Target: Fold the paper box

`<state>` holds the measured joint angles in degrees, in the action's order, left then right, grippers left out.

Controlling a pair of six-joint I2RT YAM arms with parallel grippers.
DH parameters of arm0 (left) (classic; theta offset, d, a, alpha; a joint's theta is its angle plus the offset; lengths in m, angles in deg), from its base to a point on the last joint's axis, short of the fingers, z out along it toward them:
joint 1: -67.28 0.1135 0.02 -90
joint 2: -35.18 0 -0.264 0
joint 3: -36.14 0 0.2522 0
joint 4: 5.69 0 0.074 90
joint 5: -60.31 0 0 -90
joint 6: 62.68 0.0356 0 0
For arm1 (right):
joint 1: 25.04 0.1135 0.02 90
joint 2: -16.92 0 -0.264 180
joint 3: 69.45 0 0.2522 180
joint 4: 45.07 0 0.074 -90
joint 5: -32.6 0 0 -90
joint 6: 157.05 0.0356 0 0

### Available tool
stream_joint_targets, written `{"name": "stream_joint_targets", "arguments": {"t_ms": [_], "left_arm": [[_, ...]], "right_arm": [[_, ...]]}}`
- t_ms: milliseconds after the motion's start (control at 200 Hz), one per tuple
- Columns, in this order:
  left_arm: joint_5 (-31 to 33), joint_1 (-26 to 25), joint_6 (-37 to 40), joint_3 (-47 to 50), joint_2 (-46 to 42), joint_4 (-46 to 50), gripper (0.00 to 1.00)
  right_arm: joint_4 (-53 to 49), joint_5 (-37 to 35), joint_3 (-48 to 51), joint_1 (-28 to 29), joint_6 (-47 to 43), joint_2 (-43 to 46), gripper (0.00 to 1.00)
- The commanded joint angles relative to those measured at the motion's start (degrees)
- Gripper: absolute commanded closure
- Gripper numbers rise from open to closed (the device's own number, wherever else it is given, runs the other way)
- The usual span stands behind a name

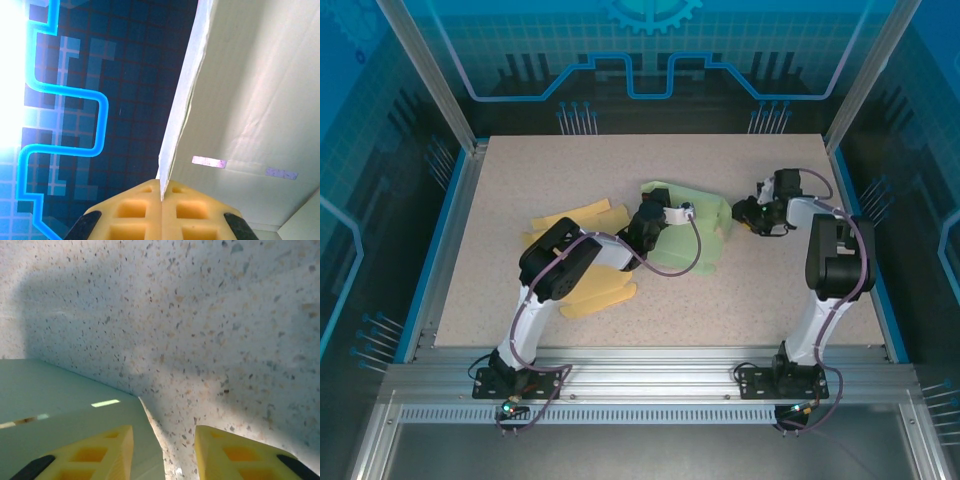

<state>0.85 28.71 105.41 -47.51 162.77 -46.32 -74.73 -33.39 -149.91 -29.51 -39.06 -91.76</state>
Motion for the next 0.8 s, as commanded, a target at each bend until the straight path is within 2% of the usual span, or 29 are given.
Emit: {"name": "stream_joint_targets", "arguments": {"t_ms": [0, 455, 795], "left_arm": [[-1.4, 0.3, 0.8, 0.9, 1.9, -0.9, 1.00], [-2.5, 0.3, 1.4, 1.6, 2.0, -0.8, 1.00], [-4.1, 0.2, 2.2, 3.1, 2.0, -0.9, 1.00]], "right_arm": [[0.0, -1.6, 2.0, 1.6, -0.6, 3.3, 0.61], [6.1, -3.8, 8.0, 6.8, -0.3, 7.4, 0.56], [13.9, -11.9, 9.2, 11.1, 0.1, 7.2, 0.56]]}}
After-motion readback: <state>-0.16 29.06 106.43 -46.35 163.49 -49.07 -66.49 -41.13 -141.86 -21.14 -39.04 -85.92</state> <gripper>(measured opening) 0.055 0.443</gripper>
